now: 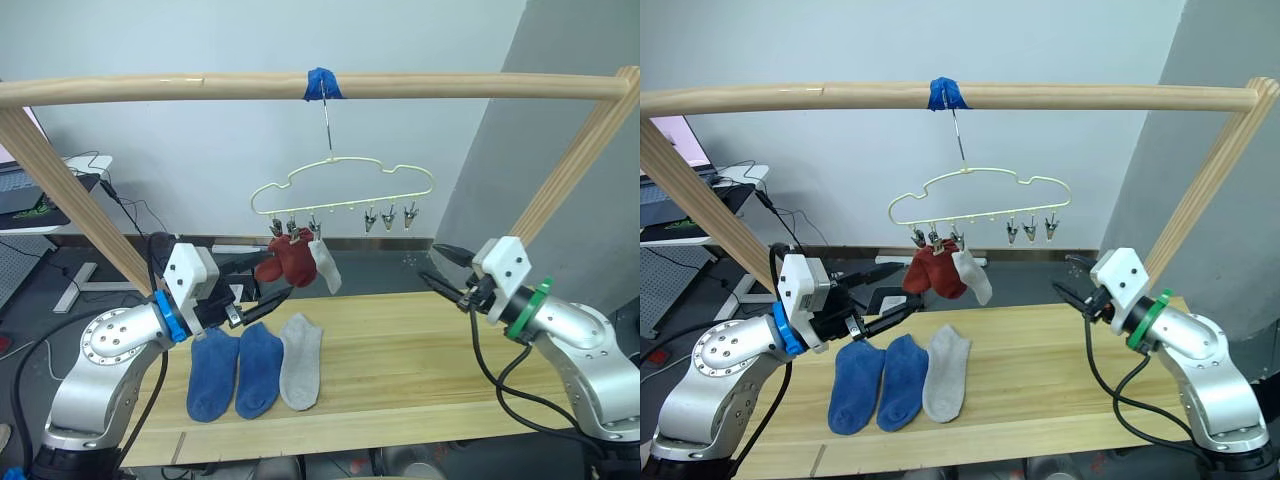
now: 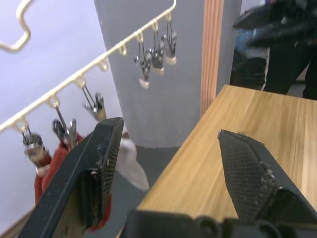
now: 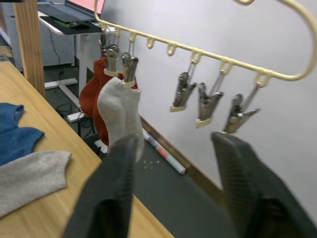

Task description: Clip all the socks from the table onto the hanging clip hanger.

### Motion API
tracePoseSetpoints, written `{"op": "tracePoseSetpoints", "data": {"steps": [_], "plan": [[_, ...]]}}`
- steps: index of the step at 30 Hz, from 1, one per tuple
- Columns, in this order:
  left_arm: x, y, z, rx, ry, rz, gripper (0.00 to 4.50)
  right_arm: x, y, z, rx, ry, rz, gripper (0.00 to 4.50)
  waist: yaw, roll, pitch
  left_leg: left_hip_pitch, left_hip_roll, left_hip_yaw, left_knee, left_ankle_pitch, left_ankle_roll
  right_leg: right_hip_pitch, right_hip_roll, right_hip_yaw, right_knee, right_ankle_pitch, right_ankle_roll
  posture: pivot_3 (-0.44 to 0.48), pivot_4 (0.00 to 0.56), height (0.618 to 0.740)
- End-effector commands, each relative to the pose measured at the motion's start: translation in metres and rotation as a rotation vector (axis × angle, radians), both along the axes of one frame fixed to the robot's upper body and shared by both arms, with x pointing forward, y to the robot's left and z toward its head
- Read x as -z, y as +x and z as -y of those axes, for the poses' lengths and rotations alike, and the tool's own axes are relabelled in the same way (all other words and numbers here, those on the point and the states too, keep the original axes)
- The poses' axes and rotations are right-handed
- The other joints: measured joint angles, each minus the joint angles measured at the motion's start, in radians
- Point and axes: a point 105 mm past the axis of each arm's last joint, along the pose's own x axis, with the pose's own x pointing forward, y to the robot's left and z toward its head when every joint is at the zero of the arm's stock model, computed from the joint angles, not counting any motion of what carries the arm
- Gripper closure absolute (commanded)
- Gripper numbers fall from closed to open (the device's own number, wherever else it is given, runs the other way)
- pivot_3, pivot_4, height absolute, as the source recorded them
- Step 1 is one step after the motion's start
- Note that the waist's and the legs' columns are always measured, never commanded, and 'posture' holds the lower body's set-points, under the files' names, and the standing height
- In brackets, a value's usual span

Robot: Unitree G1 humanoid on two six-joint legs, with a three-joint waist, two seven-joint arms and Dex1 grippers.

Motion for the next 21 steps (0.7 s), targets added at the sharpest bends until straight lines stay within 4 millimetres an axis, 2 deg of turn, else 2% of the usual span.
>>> {"op": "tracePoseSetpoints", "data": {"steps": [1,8,14,19,21], "plan": [[-0.01,-0.002,0.005,0.031,-0.006,0.02,1.12,-0.01,0.002,-0.008,0.011,-0.002,0.041,1.16,0.0,0.0,0.0,0.0,0.0,0.0,0.0,0.0,0.0,0.0,0.0,0.0,0.0,0.0,0.0,-0.174,0.053,0.74],[-0.011,-0.006,0.002,0.053,0.001,-0.034,1.12,-0.011,0.004,-0.031,0.013,0.061,-0.008,1.16,0.0,0.004,0.011,-0.001,0.001,0.0,-0.001,0.0,0.0,-0.001,0.001,0.0,0.0,0.0,-0.001,-0.166,0.124,0.74],[-0.023,-0.007,0.002,0.075,-0.007,-0.032,1.12,-0.02,0.005,-0.045,0.017,0.108,-0.016,1.16,0.002,0.005,0.048,-0.001,0.002,-0.001,-0.001,0.0,0.001,-0.001,0.002,0.0,0.0,0.0,0.0,-0.172,0.191,0.74],[-0.031,-0.007,0.003,0.114,-0.012,-0.044,1.12,-0.023,0.009,-0.055,0.042,0.145,-0.01,1.16,0.001,0.006,0.087,-0.003,0.01,0.0,-0.001,0.0,0.001,-0.004,0.006,0.0,0.0,0.002,-0.006,-0.185,0.244,0.74],[-0.03,-0.007,0.005,0.125,-0.008,-0.055,1.12,-0.023,0.01,-0.056,0.05,0.156,-0.016,1.52,0.001,0.006,0.1,-0.004,0.011,0.001,-0.002,0.0,0.001,-0.006,0.008,0.001,0.0,0.003,-0.008,-0.189,0.254,0.74]]}}
